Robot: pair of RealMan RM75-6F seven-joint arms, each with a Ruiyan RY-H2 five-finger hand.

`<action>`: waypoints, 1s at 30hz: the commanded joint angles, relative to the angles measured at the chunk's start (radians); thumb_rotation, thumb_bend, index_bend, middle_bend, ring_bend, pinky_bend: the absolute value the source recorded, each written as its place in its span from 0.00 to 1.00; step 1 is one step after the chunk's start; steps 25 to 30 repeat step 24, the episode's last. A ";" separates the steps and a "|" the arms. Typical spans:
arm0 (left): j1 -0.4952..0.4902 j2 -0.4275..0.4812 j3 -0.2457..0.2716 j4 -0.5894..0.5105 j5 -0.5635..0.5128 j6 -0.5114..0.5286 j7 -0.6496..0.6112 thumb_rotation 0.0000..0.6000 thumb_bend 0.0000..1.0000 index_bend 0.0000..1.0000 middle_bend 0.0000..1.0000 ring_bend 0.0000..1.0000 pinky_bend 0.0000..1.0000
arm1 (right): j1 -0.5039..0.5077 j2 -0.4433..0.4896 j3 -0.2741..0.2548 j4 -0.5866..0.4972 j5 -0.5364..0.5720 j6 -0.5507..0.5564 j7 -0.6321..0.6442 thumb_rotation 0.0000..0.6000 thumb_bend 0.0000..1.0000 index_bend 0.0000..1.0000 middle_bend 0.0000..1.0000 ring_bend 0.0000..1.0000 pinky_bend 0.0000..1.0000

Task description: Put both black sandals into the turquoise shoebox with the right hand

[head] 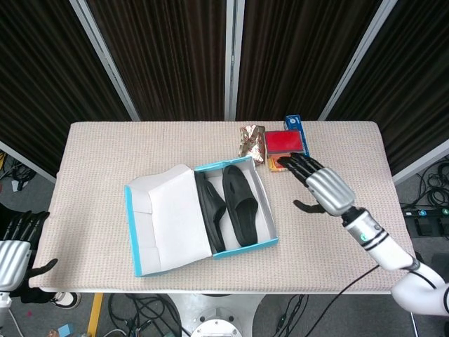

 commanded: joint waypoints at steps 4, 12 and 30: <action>0.001 0.003 -0.006 0.003 0.000 0.009 0.012 1.00 0.13 0.07 0.10 0.00 0.06 | -0.446 0.000 -0.117 -0.060 0.067 0.390 -0.429 1.00 0.15 0.00 0.04 0.00 0.08; 0.007 -0.022 -0.007 0.044 -0.007 0.012 0.071 1.00 0.13 0.07 0.10 0.00 0.06 | -0.636 -0.171 -0.160 0.174 0.063 0.437 -0.292 1.00 0.15 0.00 0.03 0.00 0.06; 0.013 -0.044 -0.003 0.077 -0.010 0.012 0.073 1.00 0.13 0.07 0.10 0.00 0.06 | -0.671 -0.226 -0.105 0.264 0.035 0.391 -0.277 1.00 0.15 0.00 0.02 0.00 0.04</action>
